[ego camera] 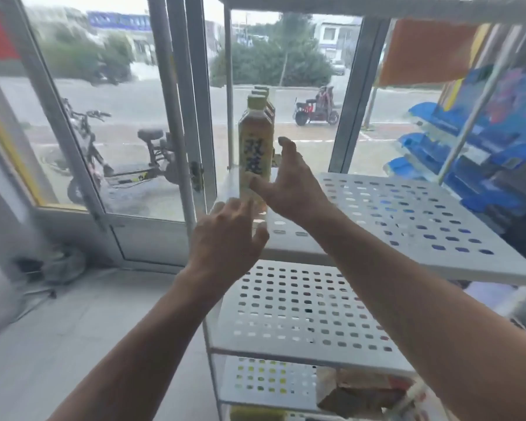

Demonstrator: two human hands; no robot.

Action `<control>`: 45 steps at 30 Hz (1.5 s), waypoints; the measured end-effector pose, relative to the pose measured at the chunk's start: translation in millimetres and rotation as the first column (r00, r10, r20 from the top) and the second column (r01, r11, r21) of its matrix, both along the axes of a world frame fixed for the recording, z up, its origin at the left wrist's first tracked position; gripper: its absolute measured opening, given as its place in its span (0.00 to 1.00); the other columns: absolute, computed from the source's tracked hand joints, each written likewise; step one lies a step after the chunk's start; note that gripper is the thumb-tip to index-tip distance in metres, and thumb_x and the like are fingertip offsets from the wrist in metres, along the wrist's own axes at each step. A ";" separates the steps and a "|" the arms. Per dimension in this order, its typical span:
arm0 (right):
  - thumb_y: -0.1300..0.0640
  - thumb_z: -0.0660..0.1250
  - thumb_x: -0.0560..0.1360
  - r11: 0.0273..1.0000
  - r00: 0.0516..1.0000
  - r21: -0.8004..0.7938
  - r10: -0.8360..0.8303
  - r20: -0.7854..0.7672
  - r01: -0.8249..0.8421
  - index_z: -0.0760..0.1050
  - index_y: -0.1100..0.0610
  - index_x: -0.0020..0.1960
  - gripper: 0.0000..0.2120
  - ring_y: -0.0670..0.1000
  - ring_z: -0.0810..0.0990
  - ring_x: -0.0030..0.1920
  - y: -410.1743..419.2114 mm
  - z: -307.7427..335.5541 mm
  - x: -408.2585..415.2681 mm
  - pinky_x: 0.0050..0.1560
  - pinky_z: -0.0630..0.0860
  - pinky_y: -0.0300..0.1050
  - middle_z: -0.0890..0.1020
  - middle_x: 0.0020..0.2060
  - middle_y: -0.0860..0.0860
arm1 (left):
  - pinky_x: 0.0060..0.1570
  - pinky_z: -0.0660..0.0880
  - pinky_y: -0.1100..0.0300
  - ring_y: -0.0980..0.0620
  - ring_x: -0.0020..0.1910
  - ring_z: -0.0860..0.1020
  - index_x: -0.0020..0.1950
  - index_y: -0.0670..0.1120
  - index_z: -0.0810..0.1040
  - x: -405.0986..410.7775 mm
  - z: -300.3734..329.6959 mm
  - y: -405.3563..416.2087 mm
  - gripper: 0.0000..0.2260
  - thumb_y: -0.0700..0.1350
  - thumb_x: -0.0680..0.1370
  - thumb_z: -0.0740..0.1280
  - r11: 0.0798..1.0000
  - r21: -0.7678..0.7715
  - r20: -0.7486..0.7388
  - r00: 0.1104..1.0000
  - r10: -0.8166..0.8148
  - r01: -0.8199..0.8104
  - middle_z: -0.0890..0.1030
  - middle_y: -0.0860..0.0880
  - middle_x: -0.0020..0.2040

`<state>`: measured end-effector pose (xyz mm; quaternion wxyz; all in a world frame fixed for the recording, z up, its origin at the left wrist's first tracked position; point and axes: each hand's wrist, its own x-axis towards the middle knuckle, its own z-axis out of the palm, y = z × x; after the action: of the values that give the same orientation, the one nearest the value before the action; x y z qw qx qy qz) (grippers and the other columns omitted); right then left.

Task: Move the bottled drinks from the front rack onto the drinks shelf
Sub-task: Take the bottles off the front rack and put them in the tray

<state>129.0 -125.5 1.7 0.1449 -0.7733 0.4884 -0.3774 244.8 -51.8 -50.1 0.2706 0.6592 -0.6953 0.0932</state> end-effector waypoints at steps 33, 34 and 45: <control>0.39 0.73 0.69 0.934 0.873 0.071 -0.352 0.337 0.349 0.69 0.41 0.60 0.23 0.38 0.78 0.52 141.2 -12.6 -164.3 0.45 0.79 0.36 0.79 0.51 0.38 | 0.49 0.82 0.45 0.51 0.50 0.84 0.56 0.47 0.79 -139.1 37.3 -10.3 0.19 0.55 0.69 0.73 0.593 -0.199 -0.810 0.210 -0.548 0.780 0.85 0.50 0.49; 0.38 0.73 0.68 0.927 0.858 0.094 -0.373 0.353 0.364 0.69 0.41 0.61 0.25 0.38 0.78 0.53 151.1 -17.0 -175.3 0.45 0.79 0.37 0.79 0.52 0.38 | 0.48 0.82 0.45 0.51 0.49 0.84 0.56 0.47 0.79 -152.8 34.9 -4.4 0.19 0.55 0.69 0.73 0.566 -0.191 -0.816 0.191 -0.545 0.802 0.85 0.50 0.49; 0.44 0.77 0.67 0.709 0.546 0.345 -0.699 0.461 0.615 0.64 0.41 0.67 0.33 0.39 0.81 0.52 285.2 -82.4 -283.9 0.48 0.81 0.41 0.79 0.51 0.34 | 0.47 0.80 0.39 0.45 0.48 0.84 0.55 0.48 0.80 -331.5 -22.1 78.1 0.23 0.61 0.67 0.74 0.240 -0.016 -0.888 0.097 -0.450 0.971 0.85 0.47 0.47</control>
<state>-155.0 159.7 -80.6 0.1840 -0.3734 0.7023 -0.5774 -86.7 26.2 -72.2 0.3105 0.1971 -0.7329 -0.5724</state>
